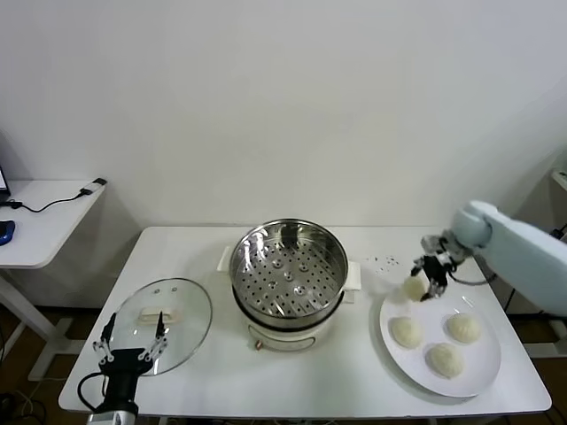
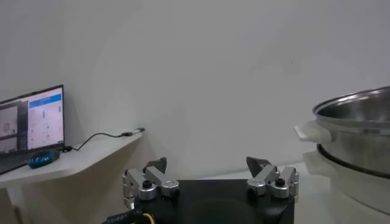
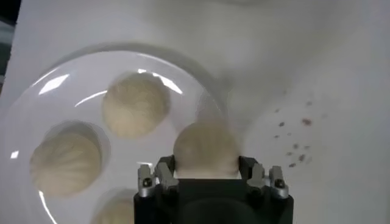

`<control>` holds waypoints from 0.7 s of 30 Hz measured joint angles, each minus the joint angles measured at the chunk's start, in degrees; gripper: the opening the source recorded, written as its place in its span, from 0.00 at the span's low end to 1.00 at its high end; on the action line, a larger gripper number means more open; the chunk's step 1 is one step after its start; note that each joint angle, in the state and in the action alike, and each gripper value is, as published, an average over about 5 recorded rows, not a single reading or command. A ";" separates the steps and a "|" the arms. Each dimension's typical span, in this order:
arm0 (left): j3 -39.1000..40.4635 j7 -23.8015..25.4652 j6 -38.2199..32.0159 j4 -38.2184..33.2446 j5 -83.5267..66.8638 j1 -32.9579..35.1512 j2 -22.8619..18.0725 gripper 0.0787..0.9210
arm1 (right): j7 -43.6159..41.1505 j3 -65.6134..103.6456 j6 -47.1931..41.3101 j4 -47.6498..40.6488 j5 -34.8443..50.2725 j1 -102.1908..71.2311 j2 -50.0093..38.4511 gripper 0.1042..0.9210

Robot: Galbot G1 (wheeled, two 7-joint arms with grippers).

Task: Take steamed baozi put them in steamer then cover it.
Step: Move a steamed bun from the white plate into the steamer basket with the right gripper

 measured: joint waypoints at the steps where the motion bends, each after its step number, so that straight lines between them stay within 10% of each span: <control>1: -0.01 0.00 0.04 -0.01 0.00 0.00 0.00 0.88 | -0.52 -1.04 1.10 -0.21 0.27 1.85 0.88 0.69; 21: 0.08 0.06 0.74 -0.62 0.14 0.30 0.09 0.88 | -1.99 -7.31 26.42 1.01 -10.47 16.18 24.81 0.70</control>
